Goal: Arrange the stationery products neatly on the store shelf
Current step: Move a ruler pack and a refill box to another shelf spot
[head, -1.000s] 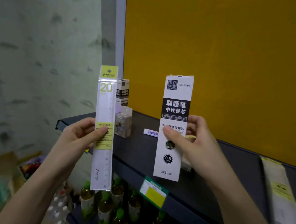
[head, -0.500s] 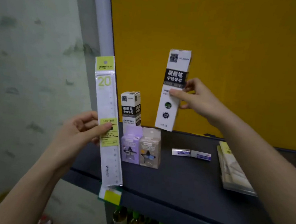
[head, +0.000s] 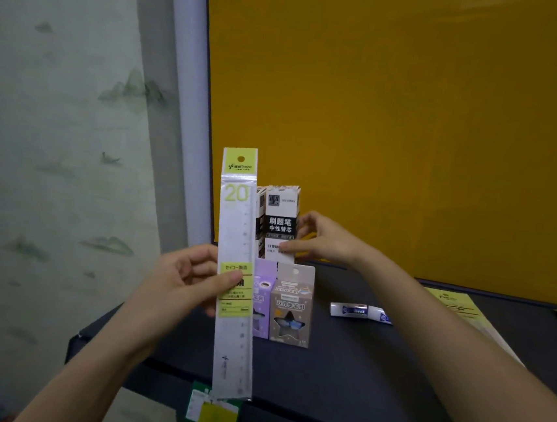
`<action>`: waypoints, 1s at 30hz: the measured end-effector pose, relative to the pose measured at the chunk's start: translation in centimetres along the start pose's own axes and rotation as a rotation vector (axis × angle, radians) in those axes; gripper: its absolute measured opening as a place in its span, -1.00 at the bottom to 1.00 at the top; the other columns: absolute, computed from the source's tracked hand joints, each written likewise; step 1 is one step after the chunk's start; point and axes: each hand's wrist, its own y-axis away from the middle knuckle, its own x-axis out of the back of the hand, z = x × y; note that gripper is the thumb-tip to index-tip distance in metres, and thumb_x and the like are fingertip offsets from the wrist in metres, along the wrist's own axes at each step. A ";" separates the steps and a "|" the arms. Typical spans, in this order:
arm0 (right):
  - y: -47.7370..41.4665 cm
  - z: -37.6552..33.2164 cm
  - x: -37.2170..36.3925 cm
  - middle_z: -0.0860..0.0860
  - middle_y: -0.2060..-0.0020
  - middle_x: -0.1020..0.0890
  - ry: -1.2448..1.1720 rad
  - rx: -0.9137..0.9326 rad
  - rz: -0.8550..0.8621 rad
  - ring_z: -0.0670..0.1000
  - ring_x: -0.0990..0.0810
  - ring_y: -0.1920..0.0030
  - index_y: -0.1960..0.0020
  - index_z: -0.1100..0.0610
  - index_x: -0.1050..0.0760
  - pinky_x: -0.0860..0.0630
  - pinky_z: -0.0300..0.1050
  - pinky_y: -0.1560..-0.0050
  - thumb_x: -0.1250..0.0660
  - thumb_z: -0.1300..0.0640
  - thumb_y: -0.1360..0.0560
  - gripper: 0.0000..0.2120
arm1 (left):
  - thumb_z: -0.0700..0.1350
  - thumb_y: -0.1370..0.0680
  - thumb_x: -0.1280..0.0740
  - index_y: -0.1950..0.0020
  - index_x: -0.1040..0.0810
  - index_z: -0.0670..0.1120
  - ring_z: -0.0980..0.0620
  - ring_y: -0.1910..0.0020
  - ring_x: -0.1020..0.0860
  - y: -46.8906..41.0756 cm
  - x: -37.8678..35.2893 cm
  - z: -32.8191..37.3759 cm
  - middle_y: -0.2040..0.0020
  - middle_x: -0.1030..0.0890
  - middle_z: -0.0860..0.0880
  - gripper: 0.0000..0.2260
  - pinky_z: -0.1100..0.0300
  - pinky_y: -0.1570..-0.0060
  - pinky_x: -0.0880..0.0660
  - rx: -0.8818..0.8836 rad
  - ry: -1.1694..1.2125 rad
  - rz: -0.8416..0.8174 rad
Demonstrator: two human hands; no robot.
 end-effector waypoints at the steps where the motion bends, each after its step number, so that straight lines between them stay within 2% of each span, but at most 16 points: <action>1: -0.1 0.2 -0.1 -0.02 0.18 -0.51 -0.002 -0.005 -0.004 -0.02 -0.57 0.13 -0.13 0.16 -0.32 -0.59 0.02 -0.01 -0.48 0.17 -0.34 -0.53 | -0.03 -0.32 -0.42 0.06 -0.58 -0.15 0.05 0.27 -0.66 -0.1 -0.1 -0.1 0.20 -0.72 -0.06 -0.72 0.35 0.44 -0.48 0.005 -0.005 -0.012; 4: -0.1 0.2 -0.5 -0.01 0.12 -0.53 -0.023 -0.027 -0.010 0.03 -0.60 0.02 -0.17 0.16 -0.31 -0.59 0.03 -0.06 -0.48 0.14 -0.34 -0.50 | 0.08 -0.29 -0.47 0.04 -0.60 -0.13 0.03 0.25 -0.66 -0.1 -0.5 0.0 0.17 -0.72 -0.08 -0.64 0.34 0.44 -0.49 0.017 -0.012 -0.059; 7: 1.0 0.2 0.4 0.03 -0.05 -0.50 -0.024 -0.033 0.043 0.08 -0.54 -0.15 -0.28 0.14 -0.28 -0.57 0.06 -0.11 -0.45 0.06 -0.37 -0.42 | -0.06 -0.34 -0.41 0.03 -0.62 -0.08 0.01 0.24 -0.67 -0.2 -1.5 0.5 0.16 -0.73 -0.05 -0.76 0.35 0.43 -0.51 0.012 0.007 -0.088; 10: 3.8 0.4 3.0 0.03 -0.17 -0.48 0.005 -0.021 0.145 0.01 -0.51 -0.16 -0.31 0.11 -0.30 -0.55 -0.05 -0.06 -0.40 -0.03 -0.40 -0.44 | -0.13 -0.32 -0.35 0.02 -0.62 -0.02 0.05 0.24 -0.68 -0.4 -3.5 1.7 0.17 -0.73 -0.02 -0.76 0.36 0.44 -0.52 0.004 0.049 -0.144; 14: 9.4 0.9 7.6 0.03 -0.09 -0.52 0.074 0.006 0.222 -0.03 -0.52 -0.07 -0.25 0.15 -0.40 -0.52 -0.14 0.01 -0.36 0.06 -0.45 -0.59 | -0.16 -0.36 -0.35 0.03 -0.62 -0.03 0.10 0.34 -0.65 -0.8 -7.7 3.1 0.22 -0.73 -0.02 -0.79 0.33 0.38 -0.57 -0.013 0.098 -0.253; 16: 13.0 1.4 10.4 0.04 -0.06 -0.54 0.132 -0.005 0.264 0.00 -0.53 -0.06 -0.21 0.18 -0.44 -0.52 -0.06 -0.04 -0.33 0.10 -0.48 -0.67 | -0.20 -0.38 -0.35 0.05 -0.62 -0.07 0.13 0.37 -0.64 -1.1 -10.4 3.7 0.24 -0.73 -0.01 -0.82 0.33 0.37 -0.58 -0.024 0.109 -0.298; 19: 18.8 2.9 15.1 0.05 -0.06 -0.61 0.280 -0.029 0.354 0.06 -0.58 -0.09 -0.08 0.07 -0.52 -0.50 0.04 -0.12 -0.32 0.07 -0.48 -0.81 | -0.17 -0.32 -0.39 0.12 -0.63 -0.15 0.11 0.36 -0.64 -1.6 -15.3 4.4 0.23 -0.72 -0.08 -0.84 0.36 0.44 -0.53 -0.038 0.135 -0.369; 21: 22.4 4.0 17.8 0.04 -0.03 -0.64 0.360 -0.063 0.399 0.03 -0.58 -0.09 -0.03 0.03 -0.54 -0.50 0.01 -0.11 -0.32 0.05 -0.47 -0.85 | -0.17 -0.32 -0.42 0.17 -0.62 -0.18 0.07 0.34 -0.65 -1.9 -18.6 4.7 0.24 -0.71 -0.15 -0.86 0.37 0.45 -0.51 -0.031 0.145 -0.395; 23: 25.9 5.1 20.4 0.01 0.01 -0.65 0.398 -0.091 0.414 -0.02 -0.60 -0.05 0.00 0.01 -0.55 -0.51 0.00 -0.10 -0.32 0.03 -0.47 -0.86 | -0.19 -0.34 -0.44 0.16 -0.61 -0.21 0.02 0.33 -0.63 -2.2 -22.8 5.0 0.21 -0.71 -0.18 -0.86 0.37 0.45 -0.51 -0.008 0.156 -0.408; 26: 30.3 6.7 24.0 -0.03 0.06 -0.67 0.431 -0.131 0.423 -0.06 -0.62 0.01 0.03 -0.02 -0.55 -0.52 -0.03 -0.09 -0.32 0.04 -0.47 -0.91 | -0.22 -0.36 -0.45 0.09 -0.58 -0.34 0.05 0.45 -0.55 -2.4 -29.8 5.7 0.22 -0.68 -0.28 -0.78 0.37 0.49 -0.47 0.046 0.189 -0.412; 27: 31.5 7.3 25.1 -0.02 0.06 -0.66 0.443 -0.139 0.423 -0.06 -0.62 0.00 0.03 -0.01 -0.55 -0.52 -0.04 -0.09 -0.32 0.05 -0.47 -0.90 | -0.23 -0.36 -0.46 0.06 -0.56 -0.37 0.08 0.50 -0.52 -2.7 -32.1 5.9 0.26 -0.66 -0.27 -0.75 0.37 0.51 -0.44 0.068 0.206 -0.416; 30: 34.3 9.4 27.8 -0.02 0.06 -0.66 0.489 -0.168 0.435 -0.05 -0.61 0.00 0.01 0.02 -0.56 -0.50 -0.10 -0.05 -0.31 0.07 -0.48 -0.89 | -0.23 -0.37 -0.45 0.05 -0.56 -0.34 0.19 0.57 -0.50 -3.5 -38.1 6.4 0.34 -0.65 -0.10 -0.76 0.40 0.57 -0.40 0.124 0.192 -0.431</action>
